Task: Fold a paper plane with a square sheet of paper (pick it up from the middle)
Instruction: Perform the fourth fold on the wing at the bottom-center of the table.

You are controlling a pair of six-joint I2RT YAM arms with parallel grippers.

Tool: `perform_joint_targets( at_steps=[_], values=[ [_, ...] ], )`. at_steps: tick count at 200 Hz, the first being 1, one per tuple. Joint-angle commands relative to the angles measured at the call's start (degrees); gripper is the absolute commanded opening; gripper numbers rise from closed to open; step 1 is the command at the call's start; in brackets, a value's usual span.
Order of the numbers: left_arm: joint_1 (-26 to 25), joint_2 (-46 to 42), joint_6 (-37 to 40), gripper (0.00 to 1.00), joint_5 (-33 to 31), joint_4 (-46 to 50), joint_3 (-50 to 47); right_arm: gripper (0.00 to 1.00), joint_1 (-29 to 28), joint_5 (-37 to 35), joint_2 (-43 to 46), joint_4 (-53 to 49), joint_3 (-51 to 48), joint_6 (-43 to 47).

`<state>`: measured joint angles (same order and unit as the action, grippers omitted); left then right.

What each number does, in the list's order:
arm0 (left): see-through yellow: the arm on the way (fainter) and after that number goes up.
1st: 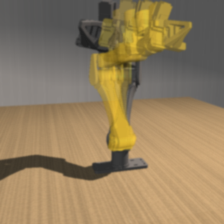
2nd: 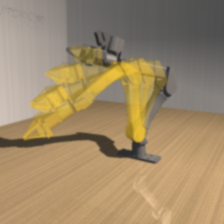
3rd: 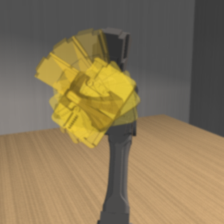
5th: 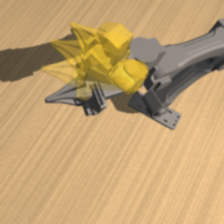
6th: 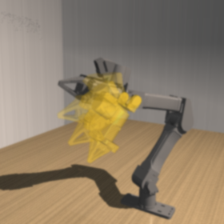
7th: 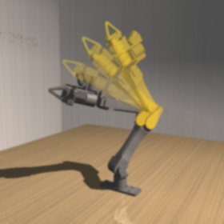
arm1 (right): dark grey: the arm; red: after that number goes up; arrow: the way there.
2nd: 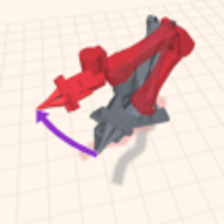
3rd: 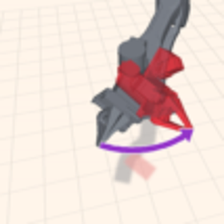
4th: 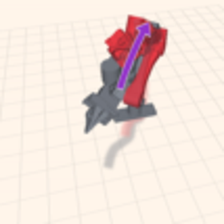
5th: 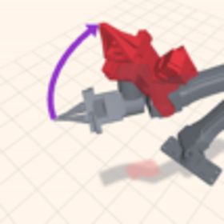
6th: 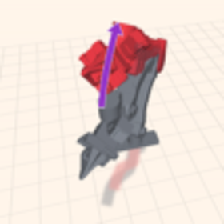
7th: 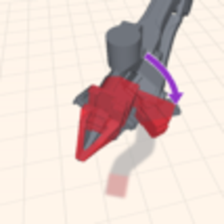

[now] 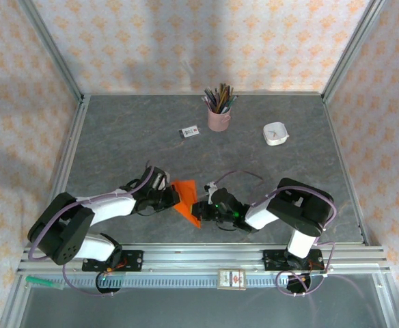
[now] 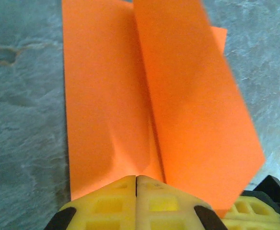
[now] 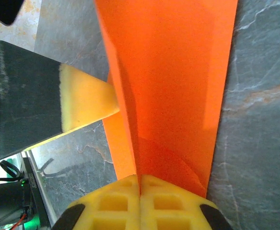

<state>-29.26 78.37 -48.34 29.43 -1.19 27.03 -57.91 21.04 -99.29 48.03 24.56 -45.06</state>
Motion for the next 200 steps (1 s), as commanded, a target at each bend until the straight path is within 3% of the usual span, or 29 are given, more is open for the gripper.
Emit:
perform_joint_targets(
  at_steps=[1,30,83,200],
  values=[
    [0.1,-2.6,2.6,0.10,-1.6,4.3,2.8,0.00,0.4,-1.3,-1.8,-3.3,-1.0,-0.8],
    [0.1,-4.0,2.9,0.12,-0.1,3.8,3.9,0.00,0.5,-1.6,-1.6,-2.9,-1.5,-1.4],
    [0.1,0.3,3.5,0.04,2.1,2.1,5.0,0.00,0.6,-1.7,-2.0,-1.7,-2.0,-2.1],
    [-0.1,6.3,1.9,0.05,5.9,-3.6,6.0,0.00,0.6,-2.4,-2.2,-2.9,-1.4,-1.9]
  ],
)
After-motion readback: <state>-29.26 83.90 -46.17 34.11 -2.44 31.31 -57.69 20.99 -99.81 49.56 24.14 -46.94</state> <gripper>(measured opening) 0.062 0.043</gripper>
